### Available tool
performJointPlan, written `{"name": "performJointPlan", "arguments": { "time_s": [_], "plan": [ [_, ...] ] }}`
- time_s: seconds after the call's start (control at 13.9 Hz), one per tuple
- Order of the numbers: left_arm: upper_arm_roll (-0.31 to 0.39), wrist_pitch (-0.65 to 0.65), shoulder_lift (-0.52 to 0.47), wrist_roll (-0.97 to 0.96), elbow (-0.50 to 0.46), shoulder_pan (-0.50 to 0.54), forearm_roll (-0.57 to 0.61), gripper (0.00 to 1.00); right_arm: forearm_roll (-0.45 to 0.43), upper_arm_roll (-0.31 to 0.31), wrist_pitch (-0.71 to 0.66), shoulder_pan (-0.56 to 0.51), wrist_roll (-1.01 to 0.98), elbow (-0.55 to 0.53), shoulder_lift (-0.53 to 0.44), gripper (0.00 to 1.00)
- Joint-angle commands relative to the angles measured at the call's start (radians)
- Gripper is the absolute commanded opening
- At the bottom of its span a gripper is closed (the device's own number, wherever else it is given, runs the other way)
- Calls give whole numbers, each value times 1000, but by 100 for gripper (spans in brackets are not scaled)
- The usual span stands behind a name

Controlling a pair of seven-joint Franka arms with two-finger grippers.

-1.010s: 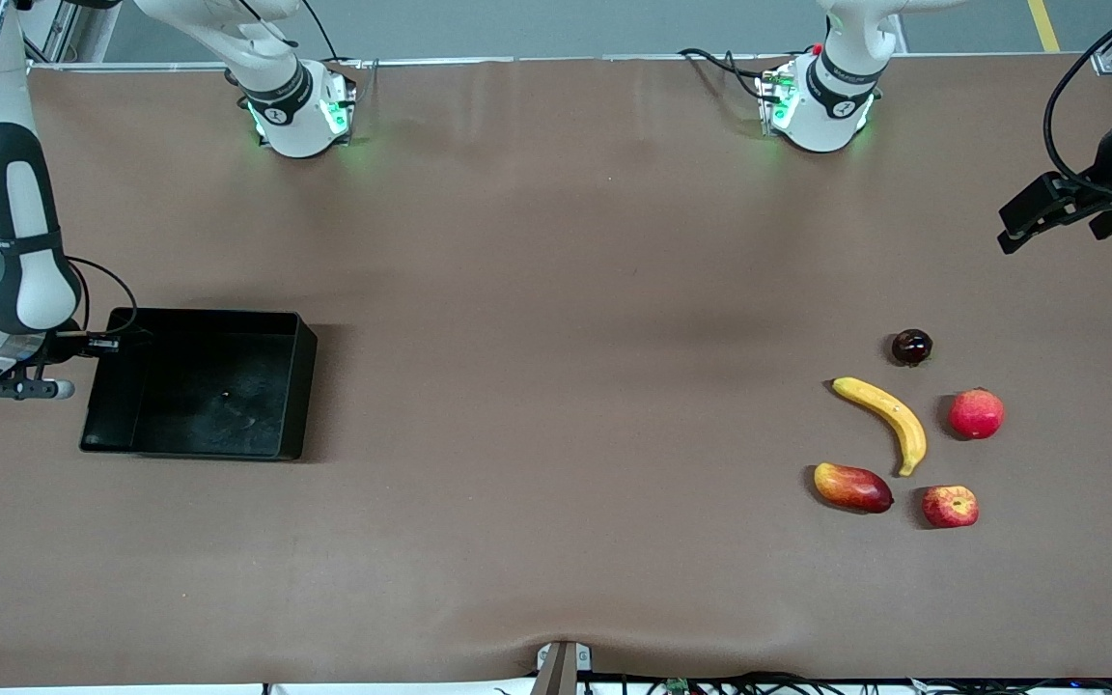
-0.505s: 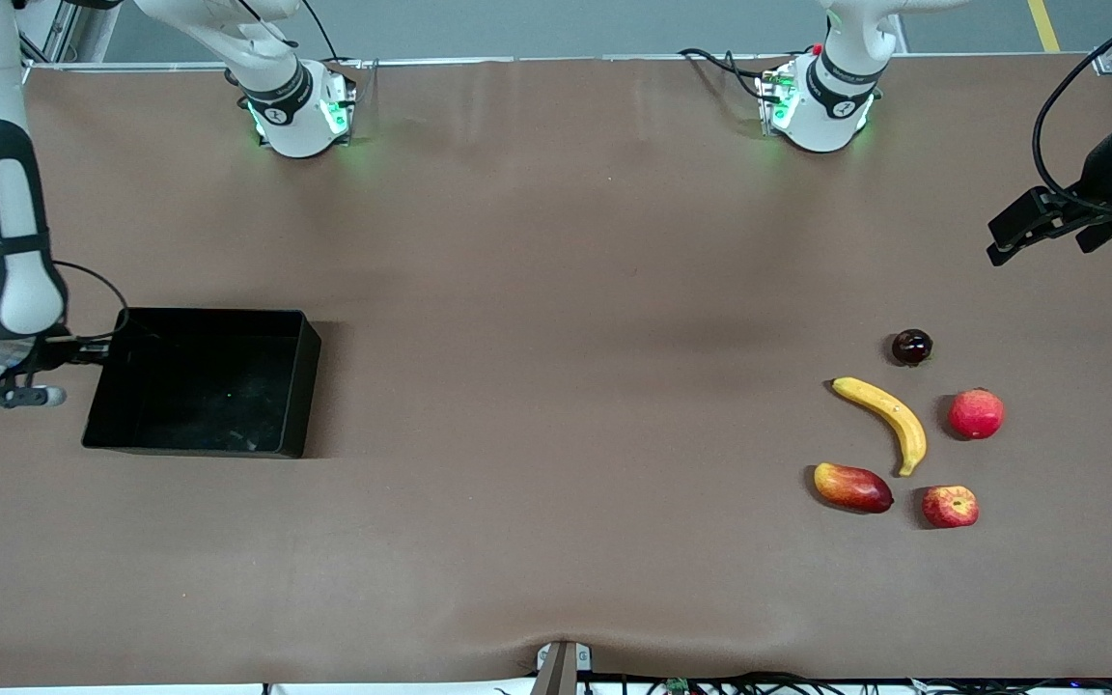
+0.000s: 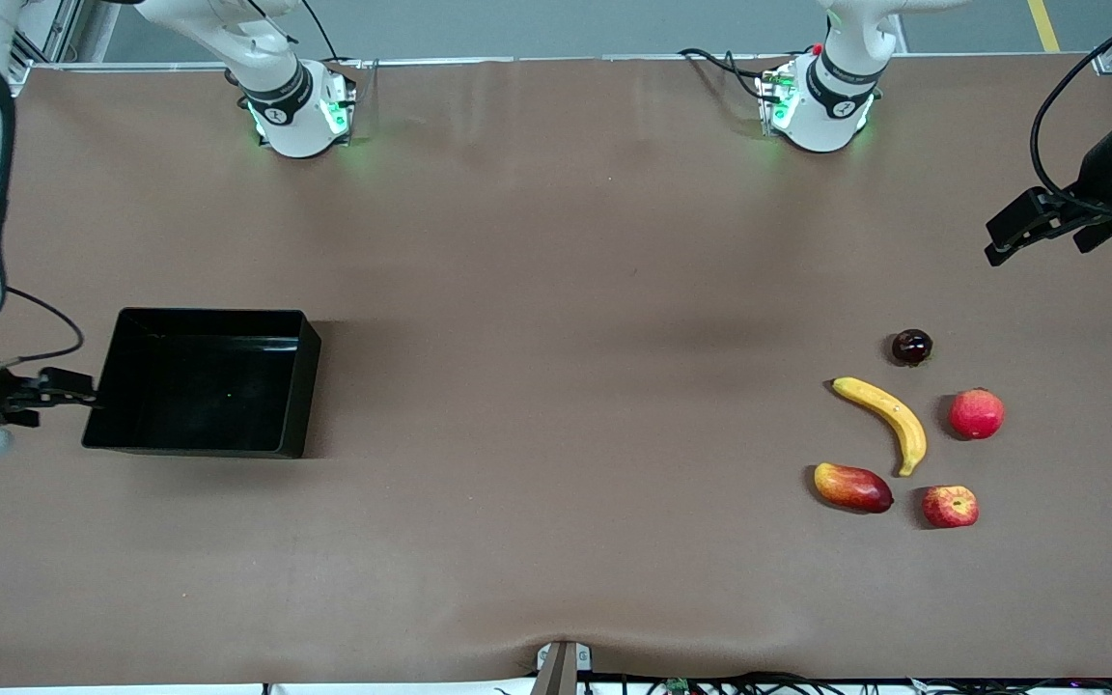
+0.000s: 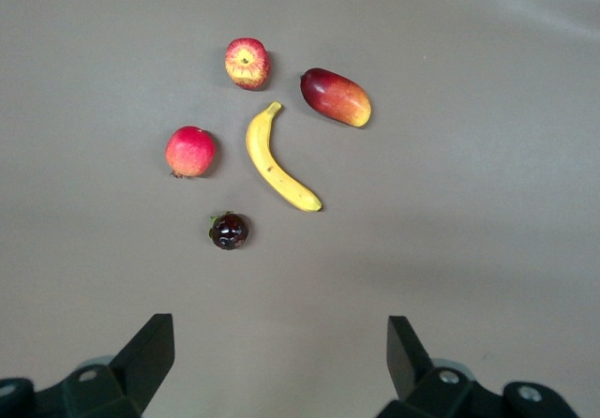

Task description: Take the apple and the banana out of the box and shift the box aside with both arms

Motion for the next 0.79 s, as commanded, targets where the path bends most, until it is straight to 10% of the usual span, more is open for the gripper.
{"name": "performJointPlan", "arguments": {
  "time_s": [0.0,0.72],
  "plan": [
    [3,2,-38,-9,-25,2,-16,100,-42,-7,-116,59,145,107,12,100],
    [-5,64,-15,-53,-19,-6,-17,100,-189,-10,-328,148,251,107,-211,100]
  ]
}}
